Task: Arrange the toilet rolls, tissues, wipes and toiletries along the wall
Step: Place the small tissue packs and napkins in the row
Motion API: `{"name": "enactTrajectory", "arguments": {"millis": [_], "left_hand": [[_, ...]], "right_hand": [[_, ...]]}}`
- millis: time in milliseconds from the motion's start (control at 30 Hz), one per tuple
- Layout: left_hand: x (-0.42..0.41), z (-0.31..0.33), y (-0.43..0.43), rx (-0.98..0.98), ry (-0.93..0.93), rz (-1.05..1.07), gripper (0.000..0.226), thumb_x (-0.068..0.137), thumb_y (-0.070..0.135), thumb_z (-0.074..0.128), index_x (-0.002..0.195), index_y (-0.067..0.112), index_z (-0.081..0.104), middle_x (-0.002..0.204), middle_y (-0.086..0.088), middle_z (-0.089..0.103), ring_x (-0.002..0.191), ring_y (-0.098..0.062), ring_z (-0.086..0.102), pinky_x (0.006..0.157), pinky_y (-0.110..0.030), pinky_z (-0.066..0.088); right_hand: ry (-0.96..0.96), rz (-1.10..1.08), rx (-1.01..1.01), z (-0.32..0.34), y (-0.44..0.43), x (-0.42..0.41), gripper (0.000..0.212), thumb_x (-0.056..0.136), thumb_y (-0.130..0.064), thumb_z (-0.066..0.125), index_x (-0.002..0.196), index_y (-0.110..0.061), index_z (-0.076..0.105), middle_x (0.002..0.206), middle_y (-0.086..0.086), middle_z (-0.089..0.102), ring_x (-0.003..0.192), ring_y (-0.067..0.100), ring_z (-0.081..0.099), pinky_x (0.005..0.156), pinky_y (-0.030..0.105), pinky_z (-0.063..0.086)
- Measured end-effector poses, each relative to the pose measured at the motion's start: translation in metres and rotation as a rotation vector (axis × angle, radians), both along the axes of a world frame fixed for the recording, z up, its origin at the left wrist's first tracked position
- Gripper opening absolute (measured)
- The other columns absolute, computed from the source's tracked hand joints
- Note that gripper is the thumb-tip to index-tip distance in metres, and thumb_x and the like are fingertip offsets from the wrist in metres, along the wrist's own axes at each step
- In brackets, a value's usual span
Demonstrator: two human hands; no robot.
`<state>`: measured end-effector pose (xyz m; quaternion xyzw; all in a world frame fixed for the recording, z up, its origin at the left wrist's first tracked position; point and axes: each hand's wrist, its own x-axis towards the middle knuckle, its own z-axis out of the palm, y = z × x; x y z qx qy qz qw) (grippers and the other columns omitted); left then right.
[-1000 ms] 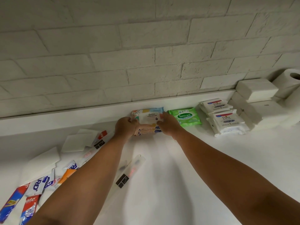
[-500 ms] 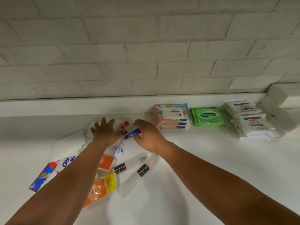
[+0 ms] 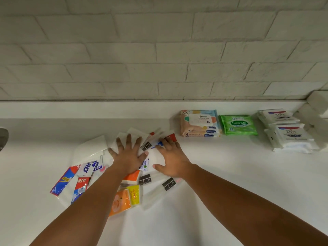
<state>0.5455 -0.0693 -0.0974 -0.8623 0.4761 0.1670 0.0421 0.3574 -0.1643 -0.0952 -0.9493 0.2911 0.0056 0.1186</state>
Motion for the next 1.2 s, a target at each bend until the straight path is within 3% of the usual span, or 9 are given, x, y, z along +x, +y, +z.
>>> {"name": "enactTrajectory", "arguments": {"millis": [500, 867, 1200], "left_hand": [[-0.107, 0.000, 0.053, -0.048, -0.012, -0.022, 0.076, 0.091, 0.077, 0.011, 0.155, 0.043, -0.012, 0.164, -0.001, -0.024, 0.147, -0.045, -0.025, 0.111, -0.076, -0.005], [-0.180, 0.000, 0.075, -0.046, -0.035, -0.010, 0.073, 0.093, 0.074, 0.010, 0.155, 0.041, -0.011, 0.165, -0.004, -0.021, 0.147, -0.046, -0.022, 0.112, -0.075, -0.002], [-0.188, -0.004, 0.079, -0.083, -0.041, 0.022, 0.073, 0.092, 0.075, 0.009, 0.155, 0.043, -0.009, 0.166, -0.001, -0.020, 0.148, -0.043, -0.022, 0.112, -0.073, -0.004]], "right_hand": [[0.035, -0.017, -0.010, 0.000, 0.044, -0.088, 0.079, 0.092, -0.066, 0.038, 0.155, -0.026, 0.012, 0.164, 0.003, 0.006, 0.151, 0.025, 0.000, 0.122, 0.043, 0.003], [0.034, 0.042, -0.013, 0.001, 0.056, -0.151, 0.074, 0.094, -0.063, 0.036, 0.154, -0.023, 0.019, 0.163, 0.006, 0.009, 0.151, 0.026, 0.002, 0.124, 0.043, 0.006], [0.100, 0.070, 0.014, 0.003, 0.054, -0.148, 0.075, 0.094, -0.063, 0.037, 0.155, -0.023, 0.018, 0.164, 0.007, 0.006, 0.151, 0.030, 0.000, 0.123, 0.048, 0.006]]}}
